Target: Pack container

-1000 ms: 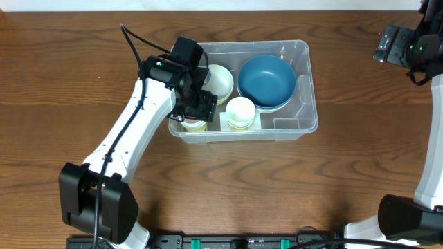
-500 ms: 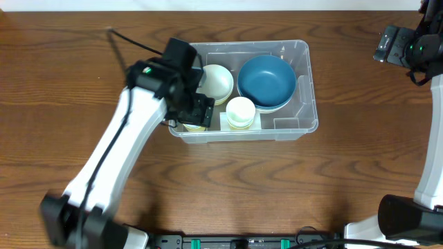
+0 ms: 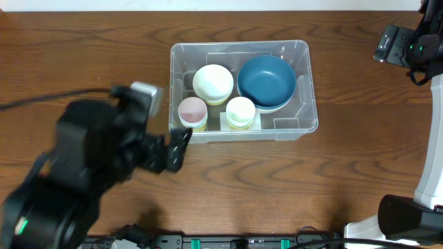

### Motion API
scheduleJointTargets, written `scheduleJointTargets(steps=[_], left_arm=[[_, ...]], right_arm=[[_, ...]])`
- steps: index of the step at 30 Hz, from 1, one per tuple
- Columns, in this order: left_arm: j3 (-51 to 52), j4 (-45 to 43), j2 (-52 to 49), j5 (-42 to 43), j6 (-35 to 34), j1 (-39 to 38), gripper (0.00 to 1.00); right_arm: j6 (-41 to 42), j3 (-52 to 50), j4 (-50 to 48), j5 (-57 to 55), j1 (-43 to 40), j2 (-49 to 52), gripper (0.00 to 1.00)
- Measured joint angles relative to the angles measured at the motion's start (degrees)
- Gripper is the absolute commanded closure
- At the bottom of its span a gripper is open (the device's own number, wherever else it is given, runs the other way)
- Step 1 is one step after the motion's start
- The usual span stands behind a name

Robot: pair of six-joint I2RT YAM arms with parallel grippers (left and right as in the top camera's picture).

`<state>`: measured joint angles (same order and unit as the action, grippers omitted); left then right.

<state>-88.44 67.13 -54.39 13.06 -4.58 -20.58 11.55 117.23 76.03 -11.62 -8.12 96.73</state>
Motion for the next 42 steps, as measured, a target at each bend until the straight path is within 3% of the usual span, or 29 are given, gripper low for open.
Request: scheduleJointTargets(steps=[15, 20, 36, 42], left_arm=[[-0.31, 14.01, 22.69, -13.09, 0.59, 0.11, 0.02], [-0.31, 16.39, 27.76, -14.47, 0.59, 3.54, 0.02], [5.75, 15.93, 45.64, -15.02, 0.59, 13.92, 0.02], [13.66, 6.82, 48.57, -14.99, 0.61, 14.60, 0.02]], right_arm=[[0.00, 0.02, 0.00, 0.00, 0.00, 0.00, 0.01], [0.00, 0.02, 0.00, 0.00, 0.00, 0.00, 0.01], [0.00, 0.02, 0.00, 0.02, 0.00, 0.00, 0.01], [0.00, 0.02, 0.00, 0.00, 0.00, 0.00, 0.01]])
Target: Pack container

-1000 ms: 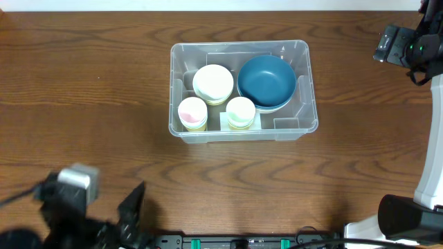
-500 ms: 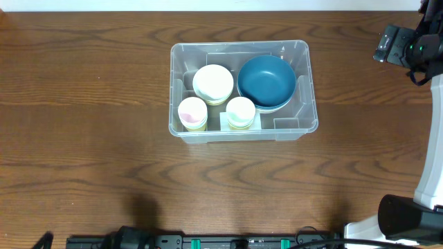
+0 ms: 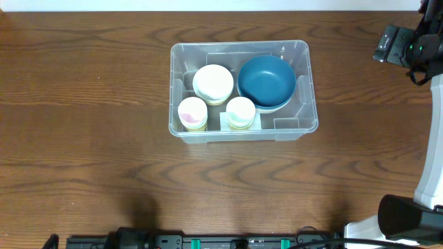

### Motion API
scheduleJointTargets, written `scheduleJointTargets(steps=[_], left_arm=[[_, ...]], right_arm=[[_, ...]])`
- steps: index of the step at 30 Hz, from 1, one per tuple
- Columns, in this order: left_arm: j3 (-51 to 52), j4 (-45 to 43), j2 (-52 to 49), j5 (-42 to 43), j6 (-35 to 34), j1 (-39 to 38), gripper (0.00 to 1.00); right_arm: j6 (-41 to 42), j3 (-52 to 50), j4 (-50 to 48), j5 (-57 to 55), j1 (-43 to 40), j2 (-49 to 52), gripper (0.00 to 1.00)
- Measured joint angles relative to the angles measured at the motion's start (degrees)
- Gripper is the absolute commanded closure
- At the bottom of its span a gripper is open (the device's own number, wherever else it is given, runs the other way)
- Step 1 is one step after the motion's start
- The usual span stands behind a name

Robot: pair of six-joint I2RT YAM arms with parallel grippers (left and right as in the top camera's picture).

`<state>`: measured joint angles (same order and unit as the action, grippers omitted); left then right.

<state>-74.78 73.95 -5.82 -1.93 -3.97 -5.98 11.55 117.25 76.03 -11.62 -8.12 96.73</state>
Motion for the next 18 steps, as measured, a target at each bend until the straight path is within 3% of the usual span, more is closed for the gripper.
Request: scheduleJointTargets(steps=[6, 18], left_arm=[[9.79, -8.66, 5.27, 0.02, -0.02, 0.00, 0.02], [27.43, -31.93, 5.57, 1.18, -0.07, 0.20, 0.02]], right_arm=[[0.00, 0.00, 0.02, 0.02, 0.00, 0.00, 0.01], [0.00, 0.00, 0.00, 0.00, 0.00, 0.00, 0.01]])
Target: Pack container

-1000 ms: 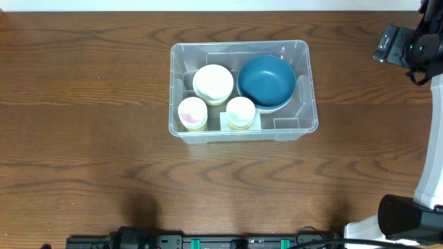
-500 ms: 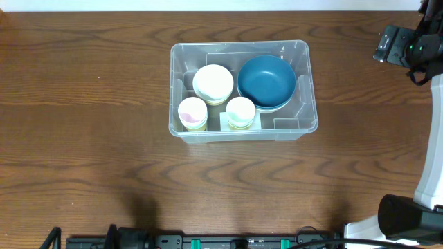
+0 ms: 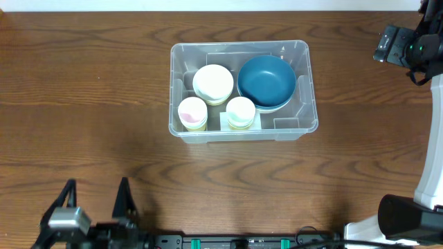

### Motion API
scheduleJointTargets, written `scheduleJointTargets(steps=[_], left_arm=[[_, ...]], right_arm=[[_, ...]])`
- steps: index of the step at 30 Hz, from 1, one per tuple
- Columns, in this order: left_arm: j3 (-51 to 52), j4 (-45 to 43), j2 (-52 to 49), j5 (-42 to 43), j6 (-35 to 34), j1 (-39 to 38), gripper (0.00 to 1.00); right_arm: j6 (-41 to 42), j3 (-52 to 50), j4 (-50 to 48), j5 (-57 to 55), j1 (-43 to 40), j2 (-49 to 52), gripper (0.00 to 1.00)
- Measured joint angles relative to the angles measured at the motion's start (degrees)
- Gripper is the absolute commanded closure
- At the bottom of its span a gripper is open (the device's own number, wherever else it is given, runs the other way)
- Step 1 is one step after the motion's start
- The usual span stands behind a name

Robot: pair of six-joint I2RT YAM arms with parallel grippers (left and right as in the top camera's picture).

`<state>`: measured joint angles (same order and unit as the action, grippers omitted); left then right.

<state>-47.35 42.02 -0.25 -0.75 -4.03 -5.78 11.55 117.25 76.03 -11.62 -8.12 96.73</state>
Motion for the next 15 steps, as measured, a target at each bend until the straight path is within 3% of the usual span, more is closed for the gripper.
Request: scheduleJointTargets(steps=[15], left_arm=[[23.56, -32.63, -0.02, 3.76, 0.00, 0.00, 0.02]], right_arm=[[0.00, 0.00, 0.00, 0.00, 0.00, 0.00, 0.01]])
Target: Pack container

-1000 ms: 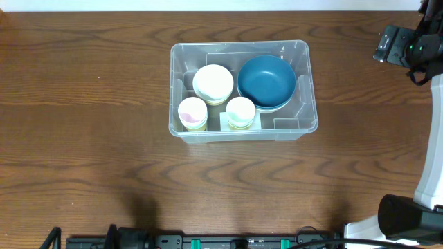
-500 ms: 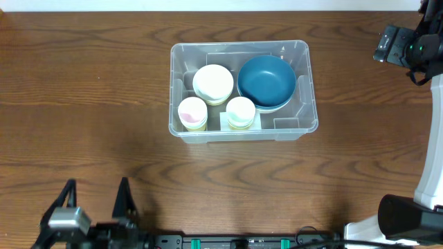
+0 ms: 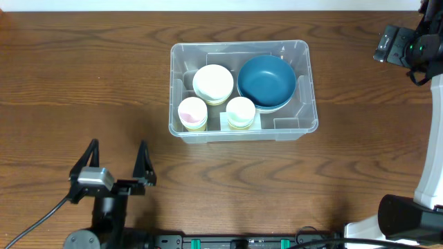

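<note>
A clear plastic container (image 3: 304, 83) stands at the middle of the wooden table. It holds a stack of blue bowls (image 3: 266, 81), a cream bowl (image 3: 212, 83), a cup with a pink inside (image 3: 192, 113) and a pale yellow-green cup (image 3: 241, 112). My left gripper (image 3: 118, 153) is open near the front left of the table, well short of the container, with nothing between its fingers. The right arm's end (image 3: 396, 45) sits at the far right edge; its fingers do not show clearly.
The right arm's white base (image 3: 429, 187) runs down the right edge. A black bar with cables (image 3: 235, 242) lies along the table's front edge. Bare wood surrounds the container on all sides.
My left gripper has come further into view, from the bottom left corner to a spot higher and to the right, still open. The container, its contents and the right arm are unchanged.
First the left arm loomed large next to the container's front left corner, by the pink cup. Then it was out of view and the cup stood in the container. After that the open gripper showed at the bottom edge, and now it is further in.
</note>
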### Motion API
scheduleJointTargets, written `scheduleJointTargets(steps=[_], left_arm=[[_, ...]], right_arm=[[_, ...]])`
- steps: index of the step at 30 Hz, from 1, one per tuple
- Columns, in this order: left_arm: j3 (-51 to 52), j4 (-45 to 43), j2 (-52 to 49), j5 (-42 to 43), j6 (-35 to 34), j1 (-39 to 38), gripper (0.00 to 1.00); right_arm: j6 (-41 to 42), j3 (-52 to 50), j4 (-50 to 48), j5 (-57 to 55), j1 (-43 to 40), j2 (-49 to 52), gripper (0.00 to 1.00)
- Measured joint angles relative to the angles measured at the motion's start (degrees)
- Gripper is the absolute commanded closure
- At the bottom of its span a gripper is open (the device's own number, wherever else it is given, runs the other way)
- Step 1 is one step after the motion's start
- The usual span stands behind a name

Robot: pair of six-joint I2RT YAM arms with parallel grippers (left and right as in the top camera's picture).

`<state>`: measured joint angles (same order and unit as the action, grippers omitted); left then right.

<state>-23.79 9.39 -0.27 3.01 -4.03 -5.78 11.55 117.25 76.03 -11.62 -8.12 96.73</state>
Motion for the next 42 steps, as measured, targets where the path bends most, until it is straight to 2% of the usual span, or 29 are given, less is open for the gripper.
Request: scheduleJointTargets(steps=[6, 12, 35, 42], left_arm=[[8.72, -15.15, 0.00, 1.55, 0.00, 0.02, 0.02], [14.12, -20.90, 0.00, 2.19, 0.00, 0.00, 0.02], [23.45, -19.47, 0.00, 2.60, 0.07, 0.00, 0.02], [23.43, -9.81, 0.00, 2.60, 0.33, 0.00, 0.02]], right_arm=[[0.00, 0.00, 0.02, 0.02, 0.00, 0.00, 0.01], [0.00, 0.00, 0.02, 0.00, 0.00, 0.00, 0.01], [0.00, 0.00, 0.02, 0.00, 0.00, 0.00, 0.01], [0.00, 0.00, 0.00, 0.00, 0.00, 0.00, 0.01]])
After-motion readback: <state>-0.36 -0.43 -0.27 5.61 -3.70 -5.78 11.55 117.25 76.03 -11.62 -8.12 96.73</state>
